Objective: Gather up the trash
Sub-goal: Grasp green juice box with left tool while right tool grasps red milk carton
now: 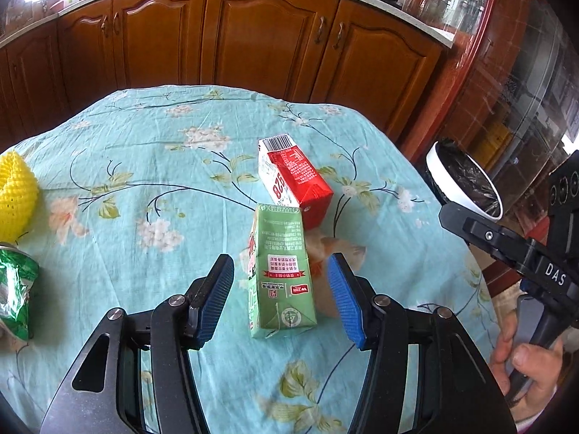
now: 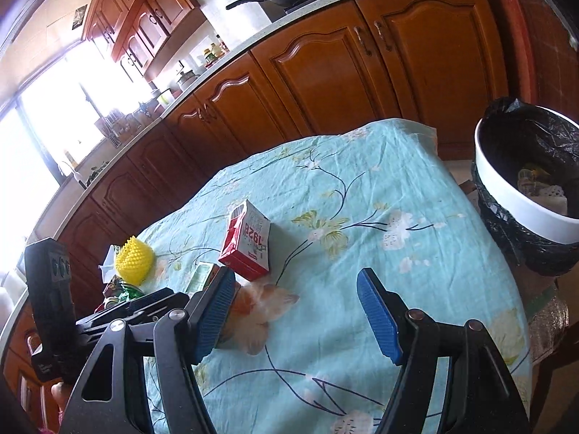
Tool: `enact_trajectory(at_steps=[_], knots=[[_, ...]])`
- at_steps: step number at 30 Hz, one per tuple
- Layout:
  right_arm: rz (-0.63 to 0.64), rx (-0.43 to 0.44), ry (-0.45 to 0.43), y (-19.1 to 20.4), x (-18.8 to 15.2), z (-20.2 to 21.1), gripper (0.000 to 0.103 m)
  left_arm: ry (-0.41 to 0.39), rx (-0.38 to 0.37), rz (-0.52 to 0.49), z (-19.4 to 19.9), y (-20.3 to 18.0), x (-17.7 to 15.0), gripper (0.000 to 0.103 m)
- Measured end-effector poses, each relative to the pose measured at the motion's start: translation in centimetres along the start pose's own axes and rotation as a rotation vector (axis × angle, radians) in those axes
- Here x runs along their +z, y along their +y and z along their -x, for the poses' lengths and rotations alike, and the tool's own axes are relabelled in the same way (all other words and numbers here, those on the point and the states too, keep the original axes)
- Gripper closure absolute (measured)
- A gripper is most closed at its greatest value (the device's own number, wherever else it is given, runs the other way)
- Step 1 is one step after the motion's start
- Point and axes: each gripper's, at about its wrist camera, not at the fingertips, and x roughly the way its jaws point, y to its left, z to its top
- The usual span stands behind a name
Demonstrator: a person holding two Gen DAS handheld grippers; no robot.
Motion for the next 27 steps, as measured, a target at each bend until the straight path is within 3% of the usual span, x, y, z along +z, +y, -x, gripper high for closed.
enact_trajectory(at_steps=[3,5,6,18,22,27], knots=[[0.013,0.011,0.009,0.8,0.3,-0.7,0.032,-0.001,0.024,0.003,-0.5,0.5,-0.1,0.050],[0.019,0.019,0.013,1.2,0.4,-1.3,0.032,-0.001,0.011,0.010,-0.7,1.0,-0.2,0.058],[0.022,0.023,0.015,1.5,0.5,-1.6,0.032,0.002,0.009,0.012,-0.7,1.1,-0.2,0.071],[0.147,0.061,0.070,6.1,1.5,-6.7,0.032,-0.047,0.029,0.107,1.6,5.7,0.4,0.071],[0.231,0.011,0.103,7.7,1.7,-9.3,0.034,-0.046,0.038,0.122,1.7,6.4,0.5,0.071],[0.287,-0.026,0.150,8.6,1.7,-11.9,0.054,-0.031,0.026,0.140,1.3,6.8,0.5,0.071]])
